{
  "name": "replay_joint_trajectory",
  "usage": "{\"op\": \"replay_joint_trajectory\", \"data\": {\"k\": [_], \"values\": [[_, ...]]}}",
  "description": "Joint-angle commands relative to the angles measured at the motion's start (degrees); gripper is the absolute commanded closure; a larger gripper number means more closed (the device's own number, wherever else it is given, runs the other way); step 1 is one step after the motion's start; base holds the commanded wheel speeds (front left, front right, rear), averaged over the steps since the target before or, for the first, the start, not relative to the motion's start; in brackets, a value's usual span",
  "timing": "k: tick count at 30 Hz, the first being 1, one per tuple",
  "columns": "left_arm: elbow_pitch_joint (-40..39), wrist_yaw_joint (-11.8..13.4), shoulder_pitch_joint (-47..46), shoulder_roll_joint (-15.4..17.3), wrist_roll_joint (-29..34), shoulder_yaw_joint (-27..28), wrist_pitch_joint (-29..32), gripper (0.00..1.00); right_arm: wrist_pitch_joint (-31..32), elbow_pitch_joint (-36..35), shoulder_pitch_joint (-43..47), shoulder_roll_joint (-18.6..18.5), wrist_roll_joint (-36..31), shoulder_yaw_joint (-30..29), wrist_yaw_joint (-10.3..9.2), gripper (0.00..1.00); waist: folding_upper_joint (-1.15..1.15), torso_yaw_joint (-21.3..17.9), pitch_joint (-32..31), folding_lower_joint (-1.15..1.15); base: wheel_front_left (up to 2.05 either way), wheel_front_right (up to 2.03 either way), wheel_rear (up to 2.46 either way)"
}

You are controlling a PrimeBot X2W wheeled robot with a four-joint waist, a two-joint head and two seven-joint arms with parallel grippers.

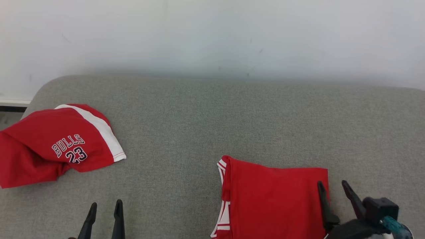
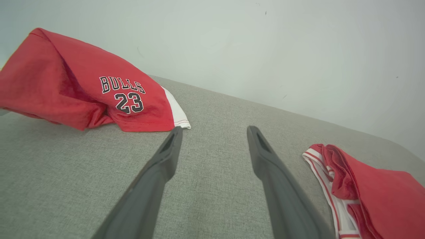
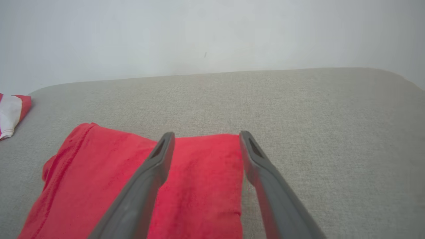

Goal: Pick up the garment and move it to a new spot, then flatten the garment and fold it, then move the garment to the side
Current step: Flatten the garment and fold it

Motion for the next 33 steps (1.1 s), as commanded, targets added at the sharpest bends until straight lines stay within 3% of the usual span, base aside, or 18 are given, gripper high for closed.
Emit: {"op": "replay_joint_trajectory", "data": {"k": [1, 12, 33], "values": [[0.2, -0.1, 0.6, -0.2, 0.0, 0.1, -0.2, 0.00, -2.6, 0.3, 1.4, 0.0, 0.6, -1.2, -0.13, 0.00, 0.00, -0.2, -1.0, 0.00, 0.00, 0.00, 0.00], [0.1, -0.1, 4.1, -0.5, 3.7, 0.8, -0.2, 0.00, -12.4, 3.4, 4.1, 0.0, -0.3, -6.8, -0.13, 0.00, 0.00, -2.5, -4.7, 0.00, 0.00, 0.00, 0.00], [0.0, -0.1, 3.6, -0.6, 5.5, 1.9, -0.2, 0.00, -12.3, 4.2, 3.9, 0.0, -0.1, -4.7, -0.13, 0.00, 0.00, -3.9, -4.9, 0.00, 0.00, 0.00, 0.00]]}}
